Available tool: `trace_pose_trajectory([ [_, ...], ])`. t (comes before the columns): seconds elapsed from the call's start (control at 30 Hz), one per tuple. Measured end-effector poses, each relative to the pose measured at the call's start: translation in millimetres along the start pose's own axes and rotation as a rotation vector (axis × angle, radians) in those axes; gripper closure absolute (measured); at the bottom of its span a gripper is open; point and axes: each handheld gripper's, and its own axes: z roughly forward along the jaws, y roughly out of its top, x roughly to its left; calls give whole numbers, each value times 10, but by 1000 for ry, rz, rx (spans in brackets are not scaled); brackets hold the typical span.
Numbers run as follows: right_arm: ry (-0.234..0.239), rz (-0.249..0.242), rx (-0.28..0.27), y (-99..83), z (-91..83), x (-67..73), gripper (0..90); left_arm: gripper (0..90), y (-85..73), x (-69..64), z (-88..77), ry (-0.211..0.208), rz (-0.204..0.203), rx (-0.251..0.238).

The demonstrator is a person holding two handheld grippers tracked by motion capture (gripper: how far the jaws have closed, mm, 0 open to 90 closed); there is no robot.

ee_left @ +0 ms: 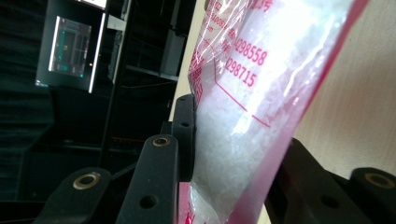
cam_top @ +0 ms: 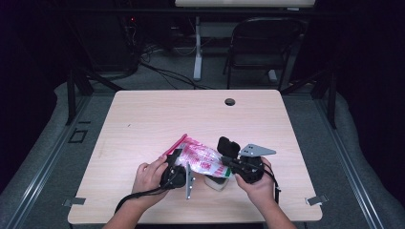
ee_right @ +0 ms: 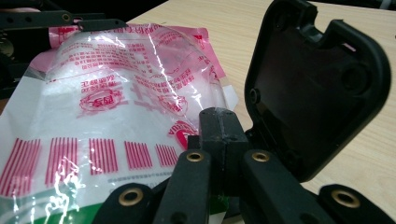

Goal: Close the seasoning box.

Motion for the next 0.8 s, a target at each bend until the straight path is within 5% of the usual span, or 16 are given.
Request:
trace_pose_trajectory([
  [0.8,16,3,-10,9,35,47,900,737,-101,-116,51,-62,-112,12],
])
